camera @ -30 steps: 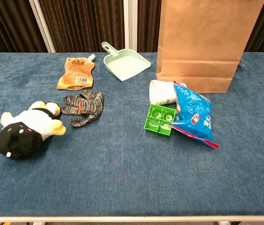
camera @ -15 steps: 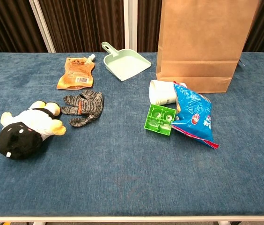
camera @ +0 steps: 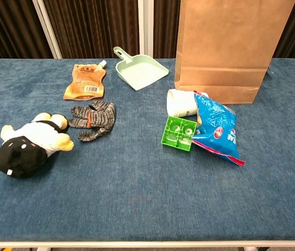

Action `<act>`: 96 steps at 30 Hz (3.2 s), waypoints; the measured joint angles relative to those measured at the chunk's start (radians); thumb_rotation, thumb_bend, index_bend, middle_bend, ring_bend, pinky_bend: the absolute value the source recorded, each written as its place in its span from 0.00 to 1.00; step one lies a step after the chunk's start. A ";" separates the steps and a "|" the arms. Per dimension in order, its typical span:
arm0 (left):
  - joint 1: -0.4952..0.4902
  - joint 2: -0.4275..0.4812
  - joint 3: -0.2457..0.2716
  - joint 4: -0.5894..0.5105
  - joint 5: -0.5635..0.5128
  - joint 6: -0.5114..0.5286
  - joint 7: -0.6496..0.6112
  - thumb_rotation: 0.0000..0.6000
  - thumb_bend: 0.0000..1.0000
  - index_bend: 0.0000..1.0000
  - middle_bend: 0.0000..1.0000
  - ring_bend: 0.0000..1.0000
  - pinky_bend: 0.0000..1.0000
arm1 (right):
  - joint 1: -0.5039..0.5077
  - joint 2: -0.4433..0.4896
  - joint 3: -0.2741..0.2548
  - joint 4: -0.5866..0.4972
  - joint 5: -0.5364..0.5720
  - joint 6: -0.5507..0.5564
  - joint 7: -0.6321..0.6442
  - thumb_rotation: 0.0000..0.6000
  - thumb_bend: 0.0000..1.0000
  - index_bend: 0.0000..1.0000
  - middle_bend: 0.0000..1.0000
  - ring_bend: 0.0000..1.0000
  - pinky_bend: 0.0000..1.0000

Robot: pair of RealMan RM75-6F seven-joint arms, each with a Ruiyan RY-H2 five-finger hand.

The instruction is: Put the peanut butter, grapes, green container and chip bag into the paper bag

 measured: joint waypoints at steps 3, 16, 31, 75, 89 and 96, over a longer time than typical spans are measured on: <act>-0.003 0.000 0.000 0.000 0.005 -0.001 0.000 1.00 0.08 0.35 0.34 0.26 0.28 | -0.070 0.020 -0.036 -0.039 -0.112 0.114 0.040 1.00 0.00 0.16 0.39 0.19 0.37; -0.013 0.003 -0.001 -0.018 0.023 0.005 0.013 1.00 0.08 0.35 0.34 0.26 0.28 | -0.205 0.017 -0.233 -0.058 -0.358 0.208 0.056 1.00 0.11 0.17 0.36 0.19 0.35; 0.000 0.002 0.004 -0.015 0.010 0.011 0.006 1.00 0.08 0.35 0.34 0.26 0.28 | 0.006 -0.273 -0.164 -0.026 -0.221 -0.139 -0.249 1.00 0.05 0.11 0.30 0.12 0.27; 0.011 -0.016 0.004 0.040 0.004 0.004 -0.044 1.00 0.08 0.35 0.34 0.26 0.28 | 0.126 -0.609 -0.201 0.117 0.067 -0.192 -0.726 1.00 0.19 0.16 0.33 0.22 0.45; 0.017 -0.022 0.005 0.056 0.007 0.007 -0.059 1.00 0.08 0.35 0.34 0.26 0.28 | 0.118 -0.569 -0.199 0.064 0.024 -0.155 -0.682 1.00 0.28 0.25 0.34 0.28 0.58; 0.019 -0.022 0.005 0.057 0.008 0.008 -0.059 1.00 0.08 0.35 0.34 0.26 0.28 | 0.113 -0.530 -0.207 0.032 0.013 -0.151 -0.674 1.00 0.15 0.24 0.34 0.25 0.52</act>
